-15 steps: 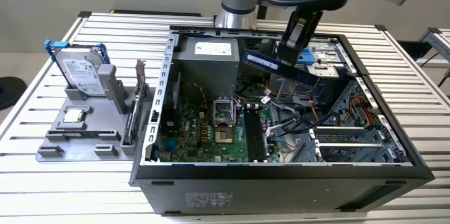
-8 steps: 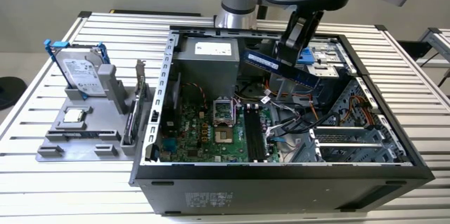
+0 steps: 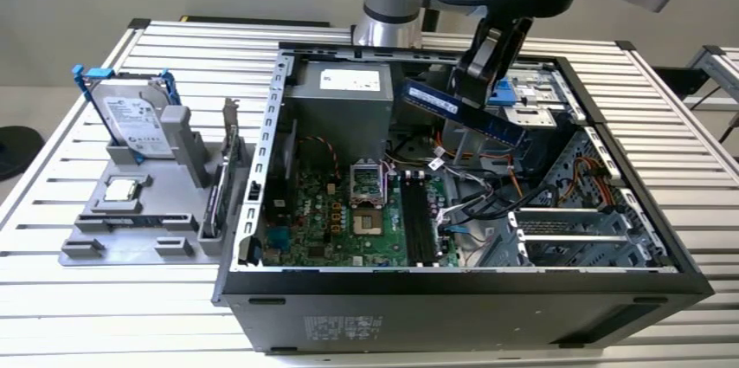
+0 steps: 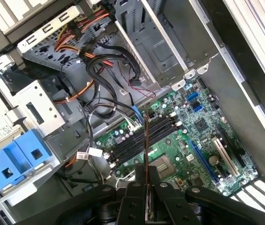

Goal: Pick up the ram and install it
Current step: 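Insert the ram into the slot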

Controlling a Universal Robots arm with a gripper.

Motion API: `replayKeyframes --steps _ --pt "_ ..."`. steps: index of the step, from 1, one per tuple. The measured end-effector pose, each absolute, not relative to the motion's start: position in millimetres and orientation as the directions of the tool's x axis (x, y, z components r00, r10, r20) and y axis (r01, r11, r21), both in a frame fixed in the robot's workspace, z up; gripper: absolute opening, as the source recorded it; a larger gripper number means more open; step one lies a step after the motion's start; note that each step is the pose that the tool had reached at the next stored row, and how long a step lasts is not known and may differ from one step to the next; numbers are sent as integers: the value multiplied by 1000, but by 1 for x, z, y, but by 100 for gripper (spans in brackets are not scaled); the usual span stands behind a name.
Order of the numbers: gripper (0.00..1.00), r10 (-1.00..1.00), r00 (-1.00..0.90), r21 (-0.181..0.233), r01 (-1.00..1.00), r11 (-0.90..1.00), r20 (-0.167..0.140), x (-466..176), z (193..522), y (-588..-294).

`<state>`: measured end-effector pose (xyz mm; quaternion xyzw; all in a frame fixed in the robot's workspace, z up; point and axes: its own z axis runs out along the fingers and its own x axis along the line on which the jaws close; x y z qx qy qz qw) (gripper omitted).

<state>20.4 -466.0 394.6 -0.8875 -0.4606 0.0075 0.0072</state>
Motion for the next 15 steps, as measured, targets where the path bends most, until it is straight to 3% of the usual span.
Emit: replayKeyframes --steps 15 --pt "0 760 650 -20 760 -650 -7 20 395 -466"
